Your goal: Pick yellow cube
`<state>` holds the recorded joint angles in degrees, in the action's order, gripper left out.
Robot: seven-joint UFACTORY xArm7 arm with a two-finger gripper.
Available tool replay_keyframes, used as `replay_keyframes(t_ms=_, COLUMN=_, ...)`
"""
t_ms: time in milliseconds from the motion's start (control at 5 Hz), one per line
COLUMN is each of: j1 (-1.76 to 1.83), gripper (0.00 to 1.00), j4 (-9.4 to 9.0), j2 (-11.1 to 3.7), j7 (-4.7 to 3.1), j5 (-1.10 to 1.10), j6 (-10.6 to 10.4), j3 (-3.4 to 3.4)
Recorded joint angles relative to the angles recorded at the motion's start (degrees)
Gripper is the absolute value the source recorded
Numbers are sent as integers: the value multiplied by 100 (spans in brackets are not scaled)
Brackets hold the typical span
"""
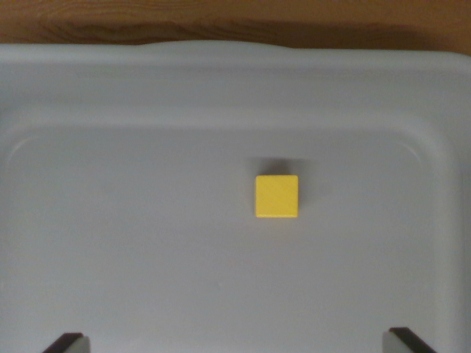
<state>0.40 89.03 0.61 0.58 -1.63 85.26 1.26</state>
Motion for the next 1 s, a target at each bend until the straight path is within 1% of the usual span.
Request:
replay_keyframes(t_ms=200, j1=-12, gripper=0, j4=-62, j2=-122, j7=-25, j5=10, j6=-156, j3=-13)
replay_keyframes(t_ms=400, j1=-12, gripper=0, j4=-62, j2=-122, j7=-25, j5=10, j6=-156, j3=-13)
replay_keyframes(t_ms=600, j1=-24, gripper=0, j4=-132, j2=-258, j7=-52, j5=20, j6=-330, j3=-27)
replay_keyframes(t_ms=800, j1=-24, gripper=0, j4=-132, j2=-258, j7=-52, j5=20, j6=-330, j3=-27)
replay_keyframes(t_ms=1000, j1=-40, gripper=0, j4=-215, j2=-419, j7=-85, j5=33, j6=-537, j3=-43)
